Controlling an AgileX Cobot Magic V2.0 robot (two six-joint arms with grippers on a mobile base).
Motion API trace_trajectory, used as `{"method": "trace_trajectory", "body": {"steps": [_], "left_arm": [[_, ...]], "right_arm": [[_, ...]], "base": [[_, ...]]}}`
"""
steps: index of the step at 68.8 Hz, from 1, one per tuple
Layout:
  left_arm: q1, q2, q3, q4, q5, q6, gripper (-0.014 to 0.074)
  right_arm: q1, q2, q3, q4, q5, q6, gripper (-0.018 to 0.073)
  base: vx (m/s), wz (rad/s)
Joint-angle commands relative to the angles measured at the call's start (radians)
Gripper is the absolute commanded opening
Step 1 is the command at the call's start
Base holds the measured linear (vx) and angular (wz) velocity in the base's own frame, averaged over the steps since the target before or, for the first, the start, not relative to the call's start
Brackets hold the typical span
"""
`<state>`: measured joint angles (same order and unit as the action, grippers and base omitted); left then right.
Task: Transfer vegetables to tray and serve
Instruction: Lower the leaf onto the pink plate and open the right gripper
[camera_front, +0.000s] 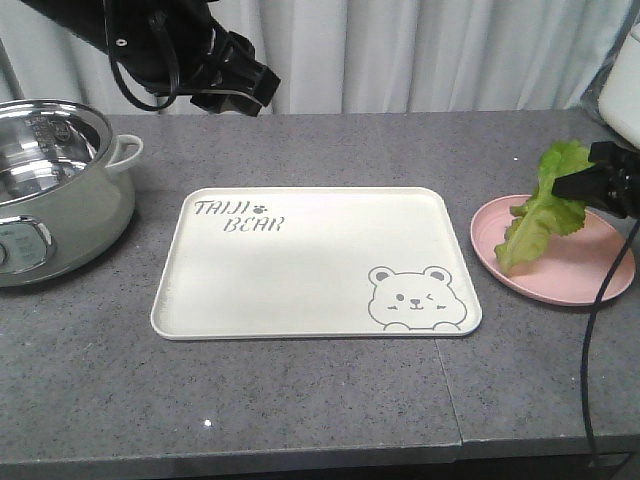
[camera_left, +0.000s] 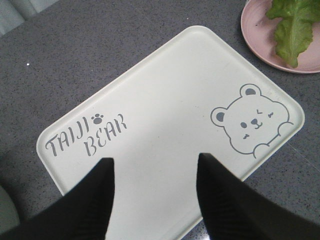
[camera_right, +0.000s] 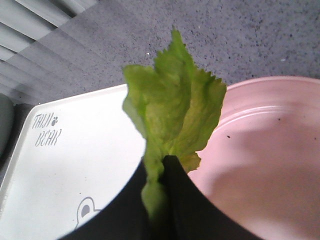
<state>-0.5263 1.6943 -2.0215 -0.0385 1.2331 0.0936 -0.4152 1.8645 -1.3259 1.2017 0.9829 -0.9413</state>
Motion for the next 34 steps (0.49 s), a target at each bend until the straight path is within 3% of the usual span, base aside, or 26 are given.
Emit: {"method": "trace_trajectory", "body": {"steps": [1, 14, 24, 34], "left_arm": [[-0.006, -0.044, -0.026, -0.005, -0.043, -0.011, 0.0355], [-0.006, -0.044, -0.026, -0.005, -0.029, -0.012, 0.0355], [-0.006, -0.044, -0.026, -0.005, -0.015, -0.012, 0.0355], [-0.006, -0.044, -0.026, -0.005, -0.008, -0.012, 0.0355]], "right_arm": [[-0.004, -0.019, -0.033, 0.047, 0.026, -0.023, 0.0010], [-0.004, -0.009, -0.036, 0.035, 0.025, -0.040, 0.0121], [-0.004, -0.009, -0.037, 0.014, 0.000, -0.014, 0.0305], [-0.005, -0.009, -0.037, -0.074, -0.074, 0.053, 0.0466]], "base": [[0.00, 0.00], [0.00, 0.00], [0.00, 0.00], [0.00, 0.00]]}}
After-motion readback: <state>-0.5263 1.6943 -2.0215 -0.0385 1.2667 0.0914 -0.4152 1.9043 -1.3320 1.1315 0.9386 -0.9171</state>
